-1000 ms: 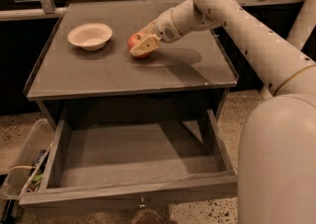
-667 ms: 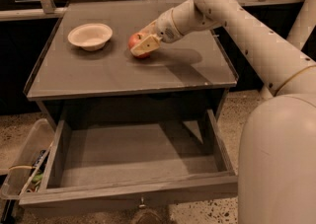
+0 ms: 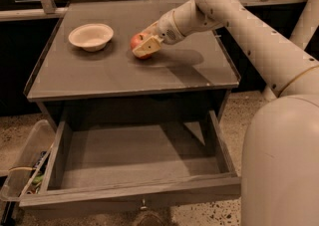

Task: Place apple into top drawer

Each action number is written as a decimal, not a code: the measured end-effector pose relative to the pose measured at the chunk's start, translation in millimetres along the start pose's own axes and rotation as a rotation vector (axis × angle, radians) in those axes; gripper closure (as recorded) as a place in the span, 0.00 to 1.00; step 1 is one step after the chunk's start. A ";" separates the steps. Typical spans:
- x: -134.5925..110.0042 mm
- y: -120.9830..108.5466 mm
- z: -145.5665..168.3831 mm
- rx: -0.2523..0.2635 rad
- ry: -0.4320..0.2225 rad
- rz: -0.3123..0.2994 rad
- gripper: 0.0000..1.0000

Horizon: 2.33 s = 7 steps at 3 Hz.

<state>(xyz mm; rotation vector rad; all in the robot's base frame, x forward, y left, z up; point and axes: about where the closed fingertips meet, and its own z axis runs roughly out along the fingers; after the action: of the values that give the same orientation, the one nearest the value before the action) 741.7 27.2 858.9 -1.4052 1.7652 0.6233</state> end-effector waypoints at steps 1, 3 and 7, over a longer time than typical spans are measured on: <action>3.8 9.0 -12.4 -0.002 0.016 -0.008 1.00; 2.1 32.2 -47.2 0.018 0.030 -0.044 1.00; 53.3 141.2 -144.3 0.160 0.011 -0.018 1.00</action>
Offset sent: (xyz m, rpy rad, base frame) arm -0.0461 -0.0372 0.0344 -0.0574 -0.0531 -0.0006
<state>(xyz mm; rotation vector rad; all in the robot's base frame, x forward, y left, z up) 562.8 -76.9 885.9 -1.3151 1.7682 0.4551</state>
